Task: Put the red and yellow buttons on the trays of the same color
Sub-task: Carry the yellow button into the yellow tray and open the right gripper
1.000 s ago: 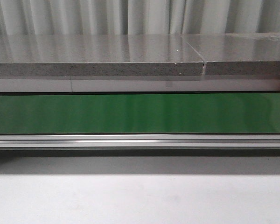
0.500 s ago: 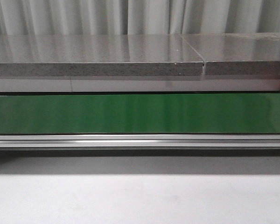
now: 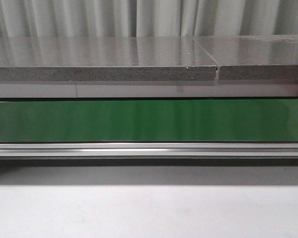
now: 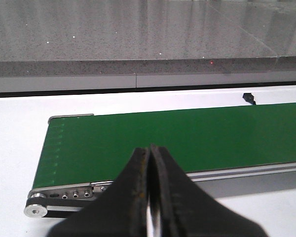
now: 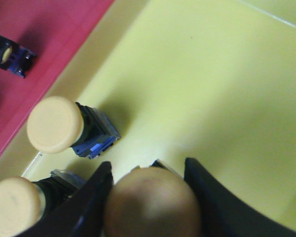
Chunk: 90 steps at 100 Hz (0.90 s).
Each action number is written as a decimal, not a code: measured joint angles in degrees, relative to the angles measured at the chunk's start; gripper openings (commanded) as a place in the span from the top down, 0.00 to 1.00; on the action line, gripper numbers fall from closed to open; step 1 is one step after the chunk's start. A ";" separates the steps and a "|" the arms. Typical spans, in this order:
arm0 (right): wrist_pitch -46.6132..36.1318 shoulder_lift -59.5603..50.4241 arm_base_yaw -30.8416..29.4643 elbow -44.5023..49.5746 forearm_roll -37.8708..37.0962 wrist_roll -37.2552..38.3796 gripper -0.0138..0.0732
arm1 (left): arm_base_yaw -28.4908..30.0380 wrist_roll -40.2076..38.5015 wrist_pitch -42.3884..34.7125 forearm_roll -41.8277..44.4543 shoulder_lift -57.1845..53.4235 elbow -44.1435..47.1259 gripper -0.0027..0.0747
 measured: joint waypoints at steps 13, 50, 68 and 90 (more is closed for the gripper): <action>-1.21 2.66 1.66 0.11 0.00 0.00 0.85 | 0.00 0.00 0.00 0.00 0.00 0.00 0.99; -2.79 6.14 4.16 0.11 0.00 -0.11 0.66 | 0.00 0.00 0.00 0.00 0.00 0.00 0.99; -2.90 6.14 4.16 0.11 0.00 -0.34 0.30 | 0.00 0.00 0.00 0.00 0.00 0.00 0.99; -3.15 6.14 4.16 0.11 0.00 -0.34 0.17 | 0.00 0.00 0.00 0.00 0.00 0.00 0.99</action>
